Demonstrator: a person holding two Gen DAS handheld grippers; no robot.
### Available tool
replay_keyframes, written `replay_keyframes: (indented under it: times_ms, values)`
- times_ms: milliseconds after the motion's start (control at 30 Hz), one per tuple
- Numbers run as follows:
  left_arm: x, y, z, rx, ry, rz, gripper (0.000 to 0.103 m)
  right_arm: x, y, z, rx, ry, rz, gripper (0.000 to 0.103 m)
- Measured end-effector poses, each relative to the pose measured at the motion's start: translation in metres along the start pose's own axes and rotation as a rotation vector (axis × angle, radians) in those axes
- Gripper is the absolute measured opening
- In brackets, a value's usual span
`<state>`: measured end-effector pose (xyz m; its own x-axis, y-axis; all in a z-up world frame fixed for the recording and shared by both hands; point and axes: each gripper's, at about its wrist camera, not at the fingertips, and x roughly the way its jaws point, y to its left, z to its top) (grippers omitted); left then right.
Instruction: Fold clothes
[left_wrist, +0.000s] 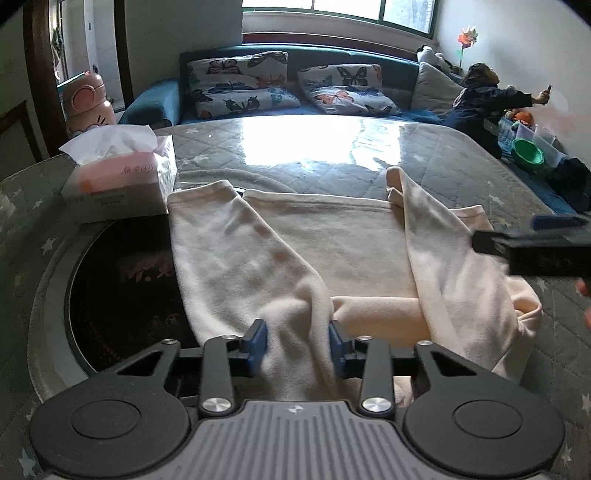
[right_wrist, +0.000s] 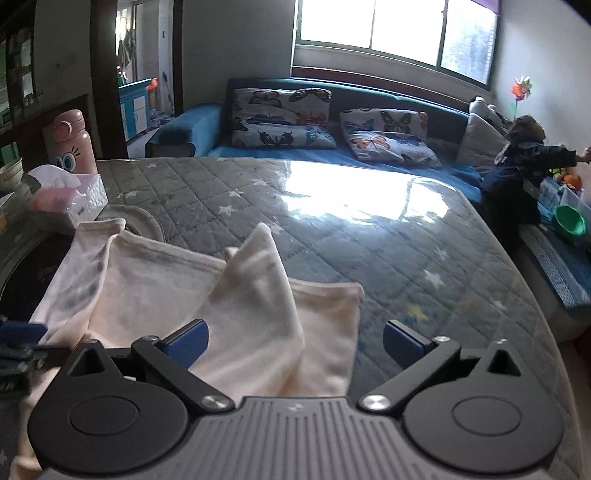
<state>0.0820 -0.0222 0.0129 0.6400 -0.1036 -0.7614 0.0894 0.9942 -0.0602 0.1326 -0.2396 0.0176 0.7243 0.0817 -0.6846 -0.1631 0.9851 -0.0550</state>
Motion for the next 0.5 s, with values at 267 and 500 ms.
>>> replay_keyframes:
  times_ms: [267,500]
  values:
    - [-0.008,0.007,-0.002,-0.006,-0.011,-0.033,0.014,0.046,0.006,0.019,-0.001,0.041,0.009,0.091]
    - [-0.015,0.008,0.001,-0.016,-0.022,-0.058,0.015,0.071,0.006,0.029,0.030,0.064,0.024,0.076]
